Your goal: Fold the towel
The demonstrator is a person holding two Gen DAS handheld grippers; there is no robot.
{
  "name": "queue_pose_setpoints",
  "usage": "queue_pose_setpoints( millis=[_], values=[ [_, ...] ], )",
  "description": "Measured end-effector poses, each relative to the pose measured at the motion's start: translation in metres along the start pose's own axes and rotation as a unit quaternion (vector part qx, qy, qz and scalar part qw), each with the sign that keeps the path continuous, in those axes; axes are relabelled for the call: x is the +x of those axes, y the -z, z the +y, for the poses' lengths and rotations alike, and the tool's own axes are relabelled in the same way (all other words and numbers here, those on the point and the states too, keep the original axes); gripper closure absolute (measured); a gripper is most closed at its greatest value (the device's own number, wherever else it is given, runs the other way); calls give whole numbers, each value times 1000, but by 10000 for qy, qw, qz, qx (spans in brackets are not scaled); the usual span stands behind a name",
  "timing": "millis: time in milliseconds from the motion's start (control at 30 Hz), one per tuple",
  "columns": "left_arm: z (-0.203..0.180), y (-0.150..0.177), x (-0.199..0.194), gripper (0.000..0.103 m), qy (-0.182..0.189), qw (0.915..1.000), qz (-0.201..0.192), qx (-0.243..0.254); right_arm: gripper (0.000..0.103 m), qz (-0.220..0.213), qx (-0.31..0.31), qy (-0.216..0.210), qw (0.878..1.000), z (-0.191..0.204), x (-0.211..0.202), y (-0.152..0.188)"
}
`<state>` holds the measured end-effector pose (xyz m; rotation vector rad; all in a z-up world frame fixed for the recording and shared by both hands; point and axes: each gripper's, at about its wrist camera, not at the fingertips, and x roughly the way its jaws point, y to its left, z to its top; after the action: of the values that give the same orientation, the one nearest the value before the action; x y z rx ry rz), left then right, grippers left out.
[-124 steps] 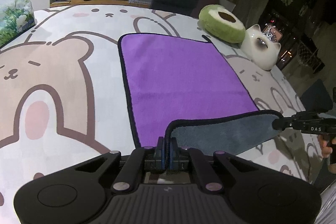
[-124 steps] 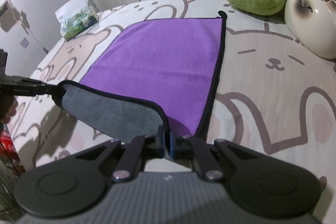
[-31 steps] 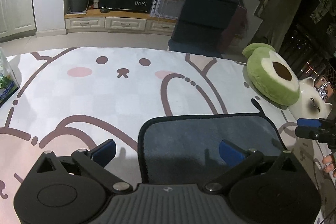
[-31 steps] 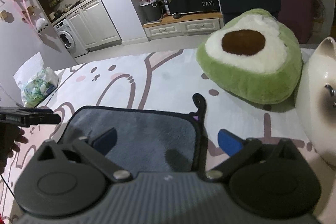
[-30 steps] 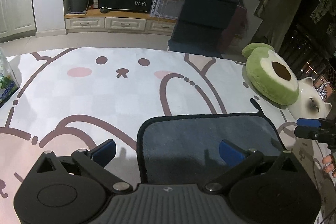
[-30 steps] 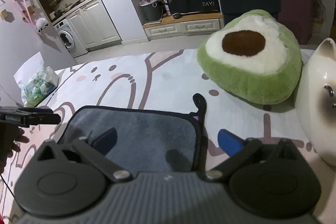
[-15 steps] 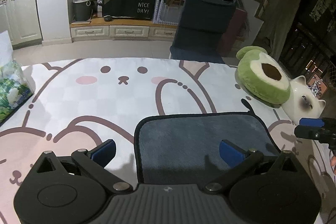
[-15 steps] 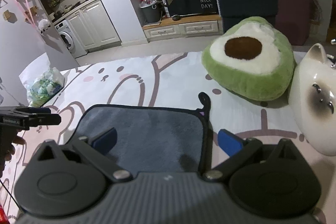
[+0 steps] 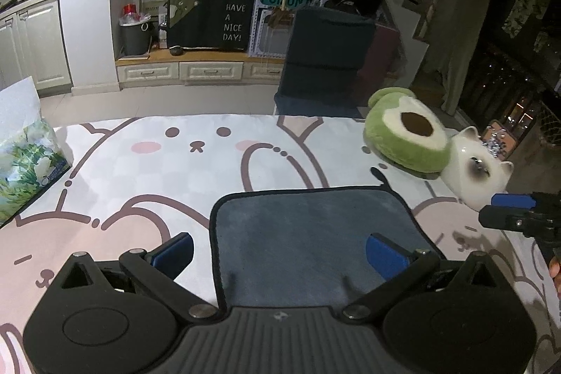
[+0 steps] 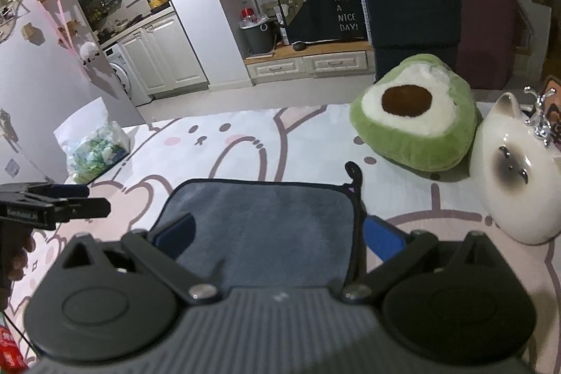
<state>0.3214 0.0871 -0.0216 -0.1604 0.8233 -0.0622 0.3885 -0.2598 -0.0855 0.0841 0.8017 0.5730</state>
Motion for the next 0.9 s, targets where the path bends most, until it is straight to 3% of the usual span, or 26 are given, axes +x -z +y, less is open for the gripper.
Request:
queue_pose_setpoints(
  millis=[900],
  values=[
    [-47, 41, -91, 0, -189, 9995, -218, 154, 0, -306, -68, 16, 9995, 30, -93, 44]
  ],
)
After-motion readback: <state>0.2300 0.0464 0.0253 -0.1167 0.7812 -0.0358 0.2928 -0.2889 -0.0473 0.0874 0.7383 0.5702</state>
